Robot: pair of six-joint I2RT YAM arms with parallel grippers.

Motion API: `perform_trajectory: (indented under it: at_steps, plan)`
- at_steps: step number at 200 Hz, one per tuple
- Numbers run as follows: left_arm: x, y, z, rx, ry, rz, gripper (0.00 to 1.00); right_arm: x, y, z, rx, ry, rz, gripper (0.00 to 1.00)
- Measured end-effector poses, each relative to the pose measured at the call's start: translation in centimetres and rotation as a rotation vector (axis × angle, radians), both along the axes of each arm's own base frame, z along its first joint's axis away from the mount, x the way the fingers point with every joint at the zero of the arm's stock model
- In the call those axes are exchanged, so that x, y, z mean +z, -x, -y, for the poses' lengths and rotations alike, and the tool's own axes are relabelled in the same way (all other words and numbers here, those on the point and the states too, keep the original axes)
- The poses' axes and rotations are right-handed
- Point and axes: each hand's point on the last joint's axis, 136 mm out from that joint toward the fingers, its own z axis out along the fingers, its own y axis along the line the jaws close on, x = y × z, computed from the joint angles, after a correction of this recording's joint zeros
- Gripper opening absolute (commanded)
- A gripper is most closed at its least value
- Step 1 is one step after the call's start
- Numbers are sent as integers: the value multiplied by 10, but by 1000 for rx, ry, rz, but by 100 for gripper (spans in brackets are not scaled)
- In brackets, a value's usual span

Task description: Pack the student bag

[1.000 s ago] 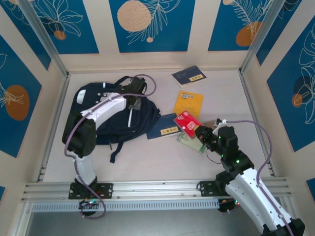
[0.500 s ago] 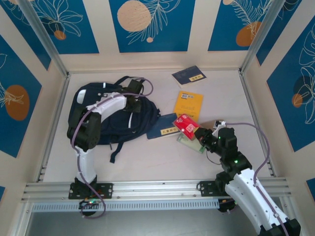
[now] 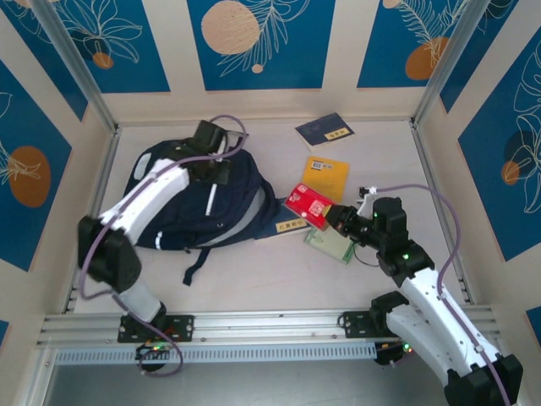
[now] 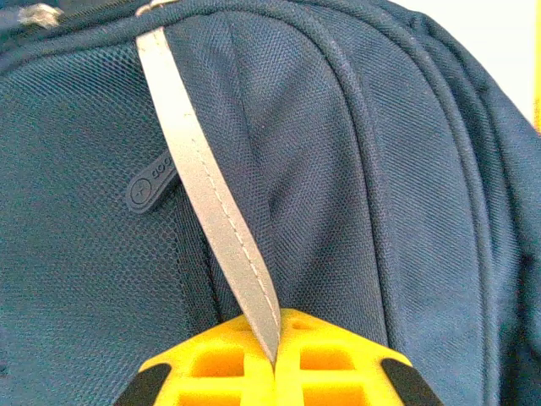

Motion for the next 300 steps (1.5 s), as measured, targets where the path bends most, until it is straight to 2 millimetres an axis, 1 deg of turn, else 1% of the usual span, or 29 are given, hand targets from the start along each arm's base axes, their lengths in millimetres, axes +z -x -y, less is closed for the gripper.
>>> perform_trajectory:
  at_steps: [1,13,23,44,56,64,74,99,120,144,162,169,172,182,187,188,199,210,233,248,254,259,268,271,284,291,300]
  plan:
    - [6,2,-1,-2,5,12,0,0,0,-1,6,2,0,0]
    - [35,16,-8,-22,20,68,0,7,0,-10,52,11,11,0]
    - [53,28,-11,-52,32,100,0,16,1,-19,105,19,30,0]
    - [77,51,-9,-136,71,138,0,34,5,-38,206,22,71,0]
    - [84,59,-7,-175,91,151,0,43,10,-48,261,16,89,0]
    - [88,66,-3,-211,110,153,0,44,12,-55,294,12,93,0]
    - [90,71,1,-246,129,149,0,43,15,-60,320,10,89,0]
    - [93,83,13,-321,186,132,0,31,21,-74,367,14,73,0]
    - [93,91,14,-344,204,133,0,24,26,-87,398,7,43,0]
    - [95,104,9,-349,217,145,0,14,22,-105,410,-16,-5,0]
    - [99,109,10,-355,239,150,0,4,16,-119,391,-26,-40,0]
    - [100,110,11,-356,248,151,0,-5,15,-130,387,-22,-65,0]
    - [101,110,11,-357,252,152,0,-6,14,-130,386,-22,-67,0]
    - [102,109,13,-356,263,154,0,-18,11,-141,370,-17,-101,0]
    - [102,109,14,-357,268,157,0,-21,10,-144,367,-15,-110,0]
    - [102,109,14,-357,269,156,0,-24,8,-147,363,-14,-119,0]
    - [103,109,15,-360,275,159,0,-32,3,-157,347,-14,-143,0]
    - [104,109,16,-364,280,162,0,-41,-8,-172,321,-16,-171,0]
    - [107,107,17,-364,287,174,0,-48,-31,-201,285,-38,-178,0]
    - [108,106,18,-363,294,177,0,-52,-49,-226,272,-61,-182,0]
    - [108,106,18,-360,299,175,0,-54,-52,-234,275,-67,-185,1]
    - [109,106,19,-360,302,175,0,-57,-59,-245,277,-75,-189,2]
    - [110,106,20,-358,313,175,0,-59,-65,-256,278,-84,-193,3]
    - [110,106,20,-358,316,175,0,-61,-69,-263,282,-87,-195,4]
    - [111,104,21,-355,326,178,0,-67,-76,-279,287,-89,-203,4]
    - [111,102,22,-351,329,179,0,-69,-80,-288,291,-90,-206,7]
    - [110,99,22,-347,334,180,0,-70,-83,-297,298,-91,-204,18]
